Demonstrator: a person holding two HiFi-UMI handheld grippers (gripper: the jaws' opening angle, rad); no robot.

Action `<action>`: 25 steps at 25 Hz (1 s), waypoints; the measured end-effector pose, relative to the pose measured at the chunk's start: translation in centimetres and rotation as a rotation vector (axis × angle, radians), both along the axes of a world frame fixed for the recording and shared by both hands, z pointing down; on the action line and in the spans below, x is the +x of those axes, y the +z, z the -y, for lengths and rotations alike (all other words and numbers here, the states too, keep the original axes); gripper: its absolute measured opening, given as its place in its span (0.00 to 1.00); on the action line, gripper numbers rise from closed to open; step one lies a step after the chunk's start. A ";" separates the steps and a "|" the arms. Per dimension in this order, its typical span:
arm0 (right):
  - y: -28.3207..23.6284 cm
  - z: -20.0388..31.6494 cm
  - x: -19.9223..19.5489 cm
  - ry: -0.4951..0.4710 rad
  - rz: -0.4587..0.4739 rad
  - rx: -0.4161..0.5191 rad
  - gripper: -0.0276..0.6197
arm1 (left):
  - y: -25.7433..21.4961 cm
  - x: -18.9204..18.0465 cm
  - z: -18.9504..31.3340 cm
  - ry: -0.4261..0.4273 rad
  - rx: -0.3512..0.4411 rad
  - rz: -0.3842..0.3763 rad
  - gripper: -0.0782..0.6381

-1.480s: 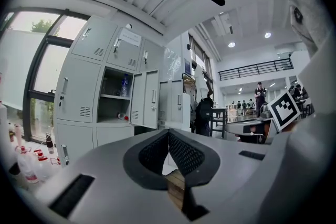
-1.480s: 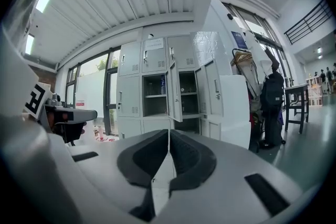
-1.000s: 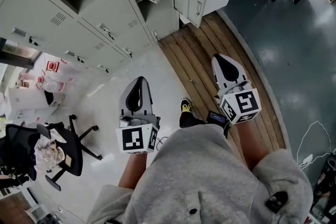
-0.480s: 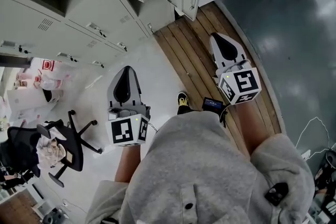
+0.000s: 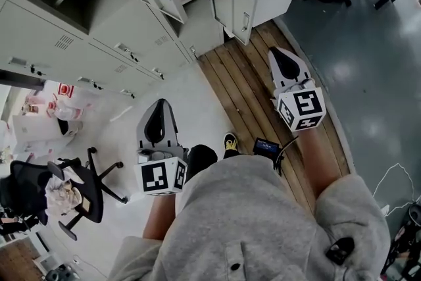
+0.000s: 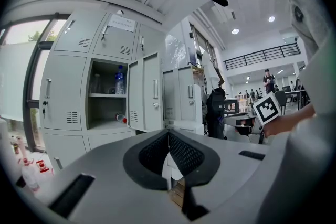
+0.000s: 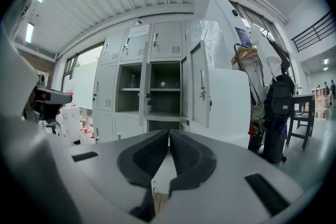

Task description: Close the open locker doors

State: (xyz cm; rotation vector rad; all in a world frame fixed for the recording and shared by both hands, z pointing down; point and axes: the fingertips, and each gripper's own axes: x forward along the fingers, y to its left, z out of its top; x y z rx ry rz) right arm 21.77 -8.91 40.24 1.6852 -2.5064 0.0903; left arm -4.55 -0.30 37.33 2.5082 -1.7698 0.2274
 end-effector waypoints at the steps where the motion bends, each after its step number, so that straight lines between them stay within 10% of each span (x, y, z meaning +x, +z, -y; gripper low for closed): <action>1: 0.0 0.4 0.1 0.000 -0.003 0.002 0.10 | 0.0 0.0 0.0 -0.002 0.000 -0.002 0.12; 25: 10.0 19.9 2.2 0.071 -0.009 -0.105 0.25 | 3.7 -4.1 4.9 -0.008 -0.076 0.029 0.12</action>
